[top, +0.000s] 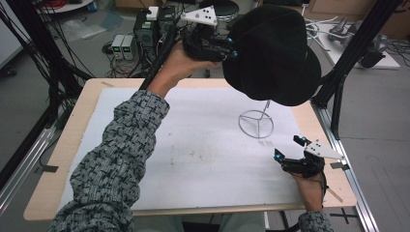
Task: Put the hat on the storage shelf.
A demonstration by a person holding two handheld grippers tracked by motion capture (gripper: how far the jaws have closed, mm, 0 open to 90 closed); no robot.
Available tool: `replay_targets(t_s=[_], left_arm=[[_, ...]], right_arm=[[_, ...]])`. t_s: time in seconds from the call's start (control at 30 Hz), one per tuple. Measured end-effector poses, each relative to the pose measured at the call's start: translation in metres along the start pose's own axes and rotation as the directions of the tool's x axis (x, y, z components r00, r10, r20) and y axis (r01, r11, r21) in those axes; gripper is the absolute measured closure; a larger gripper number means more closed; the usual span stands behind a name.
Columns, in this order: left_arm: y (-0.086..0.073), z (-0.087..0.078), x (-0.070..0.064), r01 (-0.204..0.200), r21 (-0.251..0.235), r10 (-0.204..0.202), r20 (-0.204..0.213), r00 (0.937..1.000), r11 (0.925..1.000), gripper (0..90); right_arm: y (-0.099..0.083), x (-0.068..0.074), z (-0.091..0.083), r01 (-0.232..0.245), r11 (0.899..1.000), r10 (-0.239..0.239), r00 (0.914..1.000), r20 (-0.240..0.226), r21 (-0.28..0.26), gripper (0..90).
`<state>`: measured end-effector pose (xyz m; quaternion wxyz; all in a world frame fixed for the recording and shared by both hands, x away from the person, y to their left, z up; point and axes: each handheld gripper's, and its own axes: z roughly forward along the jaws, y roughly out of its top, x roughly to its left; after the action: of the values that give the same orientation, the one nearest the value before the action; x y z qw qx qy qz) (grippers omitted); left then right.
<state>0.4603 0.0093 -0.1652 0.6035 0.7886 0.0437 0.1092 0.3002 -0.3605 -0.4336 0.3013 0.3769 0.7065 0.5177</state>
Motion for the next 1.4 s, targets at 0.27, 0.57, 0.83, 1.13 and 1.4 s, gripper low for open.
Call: replay_targets(t_s=[0.27, 0.57, 0.83, 1.13, 1.4], left_arm=[[-0.007, 0.013, -0.004, -0.027, 0.112, 0.027, -0.001, 0.9996, 0.9933, 62.2], [-0.009, 0.007, -0.002, -0.009, 0.157, 0.014, -0.027, 0.9996, 0.9875, 54.0], [-0.008, -0.003, -0.006, -0.026, 0.204, 0.038, -0.055, 0.9977, 0.9785, 49.2], [-0.001, -0.033, -0.011, -0.027, 0.209, 0.048, -0.096, 0.9942, 0.9776, 46.3], [-0.002, -0.084, -0.022, -0.025, 0.157, 0.054, -0.188, 0.9807, 0.9873, 42.1]], right_arm=[[0.0, 0.0, 0.0, 0.002, 1.0, -0.002, 1.0, 0.001, 0.005, 6.5], [0.0, 0.0, -0.001, -0.001, 1.0, 0.001, 1.0, 0.002, 0.004, 6.5], [0.001, 0.0, 0.001, -0.001, 1.0, 0.001, 1.0, 0.004, 0.0, 6.5], [0.004, -0.001, 0.002, -0.021, 1.0, 0.021, 0.9998, -0.002, -0.02, 6.4], [0.008, 0.002, 0.011, 0.004, 1.0, -0.004, 1.0, -0.005, -0.027, 6.5]])
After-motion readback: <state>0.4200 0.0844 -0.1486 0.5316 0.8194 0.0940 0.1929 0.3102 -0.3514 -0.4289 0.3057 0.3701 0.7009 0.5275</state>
